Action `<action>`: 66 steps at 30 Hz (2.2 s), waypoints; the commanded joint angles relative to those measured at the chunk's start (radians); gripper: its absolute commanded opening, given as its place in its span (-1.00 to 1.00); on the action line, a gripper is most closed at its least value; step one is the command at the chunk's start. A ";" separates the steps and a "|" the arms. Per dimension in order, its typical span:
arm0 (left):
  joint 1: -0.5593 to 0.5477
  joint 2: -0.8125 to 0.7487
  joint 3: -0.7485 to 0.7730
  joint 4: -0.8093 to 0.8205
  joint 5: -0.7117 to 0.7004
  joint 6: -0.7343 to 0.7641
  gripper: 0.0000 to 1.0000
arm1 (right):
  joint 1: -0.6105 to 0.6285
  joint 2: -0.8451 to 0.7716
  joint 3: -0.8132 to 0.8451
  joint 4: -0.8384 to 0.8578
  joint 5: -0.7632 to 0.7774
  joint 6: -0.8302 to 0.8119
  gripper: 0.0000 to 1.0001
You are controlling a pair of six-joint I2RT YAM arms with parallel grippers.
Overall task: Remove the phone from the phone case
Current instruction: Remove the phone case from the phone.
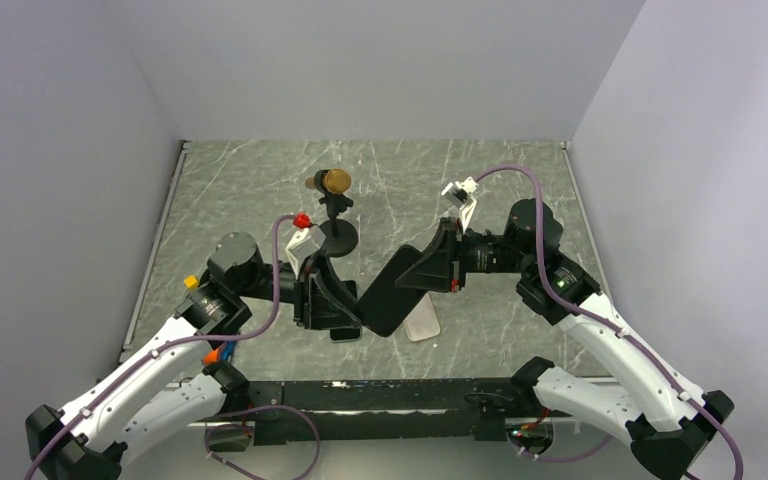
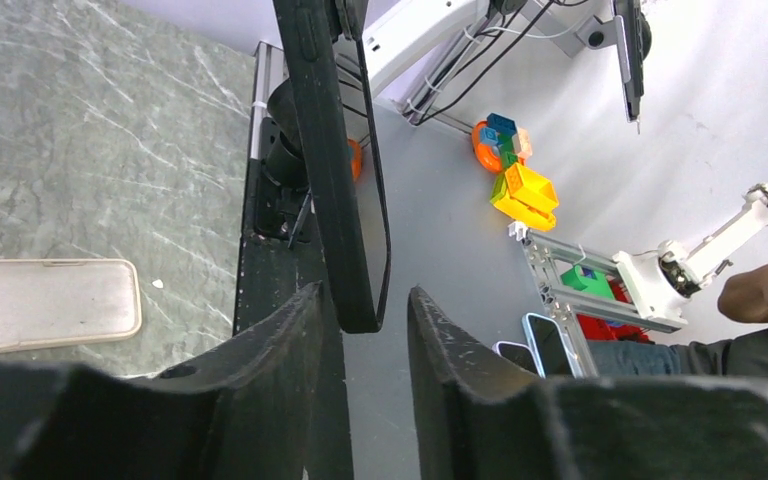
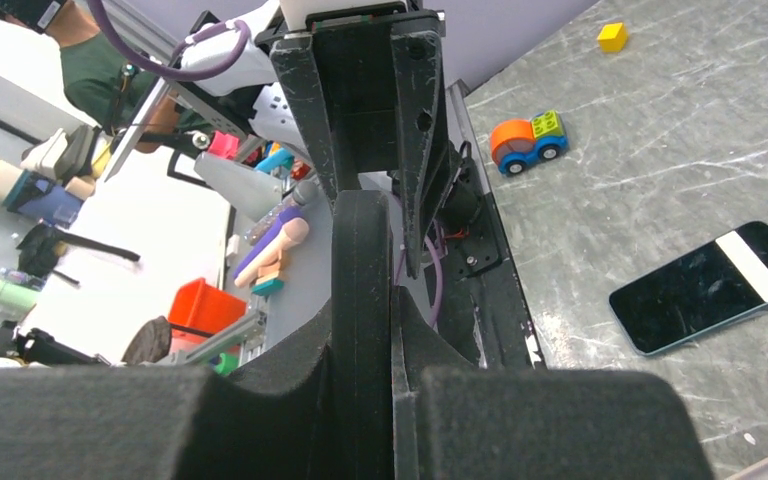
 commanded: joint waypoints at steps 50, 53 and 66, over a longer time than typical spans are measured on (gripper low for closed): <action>-0.032 0.254 0.136 0.283 -0.043 0.125 -1.00 | 0.097 0.084 -0.201 1.280 -0.163 0.785 -1.00; -0.061 0.226 0.177 0.009 -0.240 0.222 -1.00 | 0.095 0.054 -0.191 1.184 -0.135 0.719 -1.00; -0.136 0.171 0.113 -0.061 -0.574 0.044 -0.27 | 0.110 0.028 -0.095 0.689 0.067 0.329 -1.00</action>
